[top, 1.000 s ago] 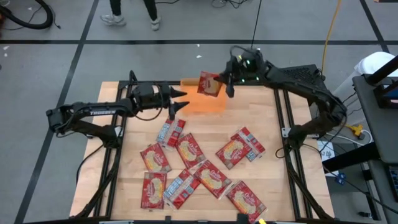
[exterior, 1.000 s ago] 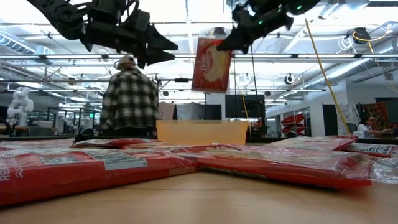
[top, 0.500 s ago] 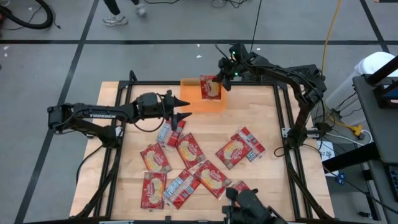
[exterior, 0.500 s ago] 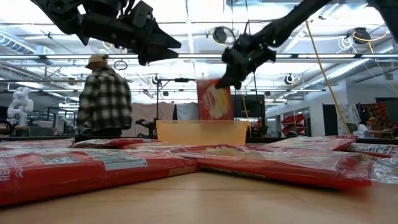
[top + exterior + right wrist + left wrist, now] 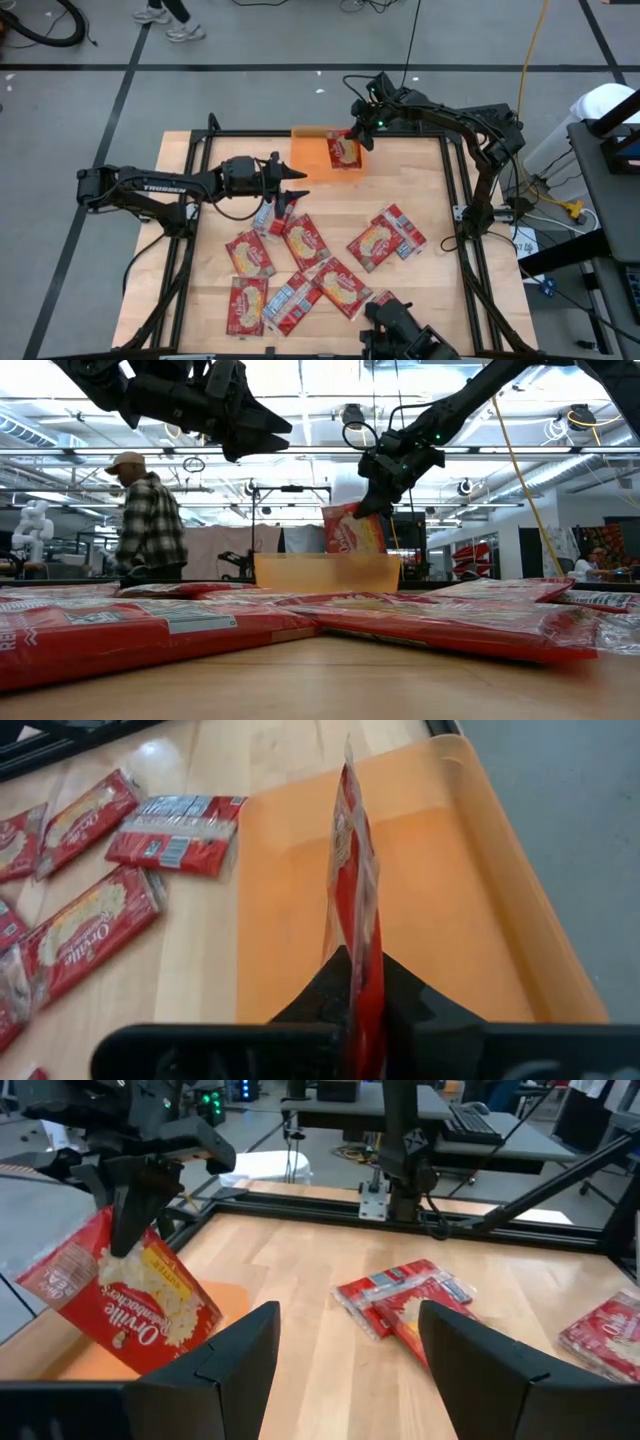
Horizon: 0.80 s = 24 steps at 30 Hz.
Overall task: Sort popcorn bags into baskets
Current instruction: Put the popcorn pack into the orange bin
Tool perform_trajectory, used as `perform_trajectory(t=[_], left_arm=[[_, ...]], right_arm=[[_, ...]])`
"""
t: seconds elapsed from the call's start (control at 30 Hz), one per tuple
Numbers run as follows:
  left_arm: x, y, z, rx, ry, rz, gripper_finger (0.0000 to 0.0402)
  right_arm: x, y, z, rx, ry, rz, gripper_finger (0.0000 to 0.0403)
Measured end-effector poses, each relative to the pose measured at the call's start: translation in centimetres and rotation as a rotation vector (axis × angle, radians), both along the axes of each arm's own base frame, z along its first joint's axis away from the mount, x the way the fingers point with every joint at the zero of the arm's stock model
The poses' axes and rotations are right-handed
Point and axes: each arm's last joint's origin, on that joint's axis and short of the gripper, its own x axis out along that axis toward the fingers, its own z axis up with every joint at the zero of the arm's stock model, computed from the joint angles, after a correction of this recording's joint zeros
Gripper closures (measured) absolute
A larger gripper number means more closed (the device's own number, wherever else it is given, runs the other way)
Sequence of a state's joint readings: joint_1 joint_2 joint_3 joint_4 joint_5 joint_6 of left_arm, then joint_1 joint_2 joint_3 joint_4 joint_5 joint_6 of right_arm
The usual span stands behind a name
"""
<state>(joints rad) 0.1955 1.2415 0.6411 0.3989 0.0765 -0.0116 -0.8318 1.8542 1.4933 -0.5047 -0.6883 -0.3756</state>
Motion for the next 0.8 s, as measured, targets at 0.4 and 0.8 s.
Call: perform_trajectory(t=[0.4,0.8], left_arm=[[0.0,0.0,0.0,0.008,0.0,-0.002,0.0158],[0.0,0.0,0.0,0.016,0.004,-0.003,0.0158]], right_arm=[[0.5,0.1,-0.1,-0.094,0.081,-0.076,0.0301],[2.7,1.2,0.3,-0.213,0.121,-0.222,0.0265]])
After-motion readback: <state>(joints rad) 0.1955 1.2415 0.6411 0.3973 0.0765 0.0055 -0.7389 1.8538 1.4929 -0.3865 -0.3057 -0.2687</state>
